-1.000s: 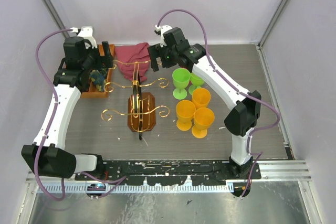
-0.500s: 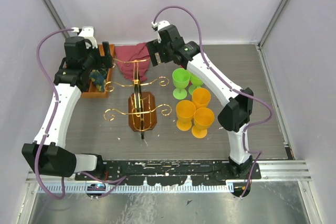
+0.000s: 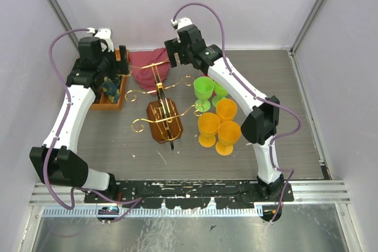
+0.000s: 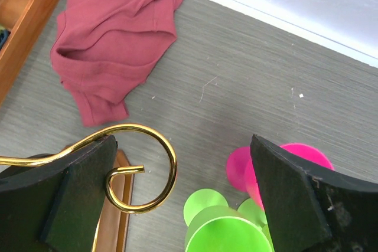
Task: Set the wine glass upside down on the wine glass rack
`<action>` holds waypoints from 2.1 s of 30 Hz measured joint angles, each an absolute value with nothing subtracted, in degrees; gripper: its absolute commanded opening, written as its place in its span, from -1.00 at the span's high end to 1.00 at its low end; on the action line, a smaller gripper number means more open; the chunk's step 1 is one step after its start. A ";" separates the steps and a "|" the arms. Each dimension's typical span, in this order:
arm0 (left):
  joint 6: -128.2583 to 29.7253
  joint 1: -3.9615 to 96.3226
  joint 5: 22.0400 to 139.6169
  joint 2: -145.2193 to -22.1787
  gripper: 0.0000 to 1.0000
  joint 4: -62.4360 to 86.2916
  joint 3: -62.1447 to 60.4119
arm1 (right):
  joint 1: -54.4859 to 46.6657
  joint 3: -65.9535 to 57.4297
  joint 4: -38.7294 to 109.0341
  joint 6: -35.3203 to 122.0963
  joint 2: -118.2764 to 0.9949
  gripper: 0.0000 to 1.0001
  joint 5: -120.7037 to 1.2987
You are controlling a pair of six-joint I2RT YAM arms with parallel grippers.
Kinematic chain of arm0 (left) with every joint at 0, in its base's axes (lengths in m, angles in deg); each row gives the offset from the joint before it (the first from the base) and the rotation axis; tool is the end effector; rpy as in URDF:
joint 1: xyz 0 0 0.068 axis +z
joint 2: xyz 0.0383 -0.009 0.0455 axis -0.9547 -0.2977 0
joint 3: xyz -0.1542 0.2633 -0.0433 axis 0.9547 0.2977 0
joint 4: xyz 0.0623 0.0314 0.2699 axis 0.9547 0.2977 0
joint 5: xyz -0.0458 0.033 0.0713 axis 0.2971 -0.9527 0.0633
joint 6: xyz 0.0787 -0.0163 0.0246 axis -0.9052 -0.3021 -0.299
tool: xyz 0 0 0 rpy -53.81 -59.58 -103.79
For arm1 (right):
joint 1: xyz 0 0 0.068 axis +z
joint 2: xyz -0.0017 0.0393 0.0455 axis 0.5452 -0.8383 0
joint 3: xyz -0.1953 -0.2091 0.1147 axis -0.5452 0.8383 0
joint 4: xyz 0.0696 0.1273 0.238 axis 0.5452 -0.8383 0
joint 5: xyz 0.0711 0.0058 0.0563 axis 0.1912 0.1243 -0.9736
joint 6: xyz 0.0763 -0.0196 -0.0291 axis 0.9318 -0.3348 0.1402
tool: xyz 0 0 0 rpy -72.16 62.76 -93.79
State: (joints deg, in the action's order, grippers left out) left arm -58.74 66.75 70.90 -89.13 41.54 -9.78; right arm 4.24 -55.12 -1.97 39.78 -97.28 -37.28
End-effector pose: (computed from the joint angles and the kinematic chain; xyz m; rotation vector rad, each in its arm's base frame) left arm 0.3649 -0.0358 0.4036 0.0503 2.0463 -0.0577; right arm 0.4473 0.3168 0.3905 -0.4654 2.0426 0.1552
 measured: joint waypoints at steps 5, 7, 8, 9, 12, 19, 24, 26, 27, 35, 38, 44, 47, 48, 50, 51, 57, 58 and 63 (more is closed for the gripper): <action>-59.17 66.75 70.87 -90.49 -0.96 41.52 -12.35 | 2.03 -55.76 0.31 39.93 -98.09 -1.00 -36.71; -59.28 66.75 70.83 -91.01 -0.96 41.52 -13.86 | 0.94 -55.98 1.49 39.93 -98.48 -1.00 -36.25; -59.31 66.75 70.81 -91.19 -0.96 41.43 -14.52 | 0.37 -56.06 2.19 39.91 -98.77 -1.00 -36.03; -59.35 66.75 70.79 -91.40 -0.96 41.41 -15.35 | -0.20 -56.15 2.89 39.91 -99.14 -1.00 -35.81; -59.57 66.75 70.74 -91.69 -0.96 41.39 -17.12 | -1.60 -57.00 5.09 39.71 -100.65 -1.00 -35.40; -60.11 66.75 70.74 -93.68 -0.96 41.36 -19.59 | -4.15 -58.73 11.28 39.32 -105.11 -1.00 -35.70; -60.51 66.75 70.72 -95.05 -0.96 41.45 -20.03 | -5.62 -59.76 15.43 38.42 -107.05 -1.00 -35.92; -60.70 66.75 70.70 -95.45 -0.96 41.45 -20.42 | -6.12 -59.76 17.57 38.05 -107.18 -1.00 -36.01; -60.77 66.75 70.70 -95.64 -0.96 41.49 -20.70 | -6.32 -59.78 18.73 37.81 -107.25 -1.00 -35.85; -60.81 66.75 70.68 -96.21 -0.96 41.43 -21.75 | -7.52 -60.02 25.07 35.27 -109.13 -1.00 -33.36; -60.79 66.75 70.70 -96.28 -0.96 41.43 -21.73 | -7.69 -60.15 26.47 35.01 -109.61 -1.00 -32.73; -60.57 66.75 70.68 -96.87 -0.96 41.43 -21.75 | -8.22 -60.11 27.17 34.22 -109.70 -1.00 -33.12; -60.14 66.75 70.72 -97.15 -0.96 41.41 -21.73 | -8.52 -58.45 28.15 34.29 -109.04 -1.00 -34.67; -59.94 66.75 70.74 -97.15 -0.96 41.36 -21.75 | -8.66 -57.14 28.48 34.35 -108.30 -1.00 -35.50; -59.37 66.75 70.85 -97.15 -0.96 41.12 -21.75 | -8.87 -54.88 28.26 34.51 -106.66 -1.00 -37.30; -59.06 66.75 71.07 -97.17 -0.96 40.90 -21.75 | -8.92 -54.21 27.96 34.55 -105.96 -1.00 -38.28; -58.15 66.72 71.86 -98.18 -0.96 39.62 -22.45 | -9.16 -51.65 24.28 35.64 -100.82 -1.00 -42.87; -58.15 66.75 71.86 -98.77 -0.96 39.62 -23.13 | -9.18 -50.49 23.72 35.91 -99.42 -1.00 -43.50; -57.64 66.75 72.53 -101.37 -0.96 39.22 -27.57 | -9.55 -46.23 21.49 36.69 -93.70 -1.00 -44.60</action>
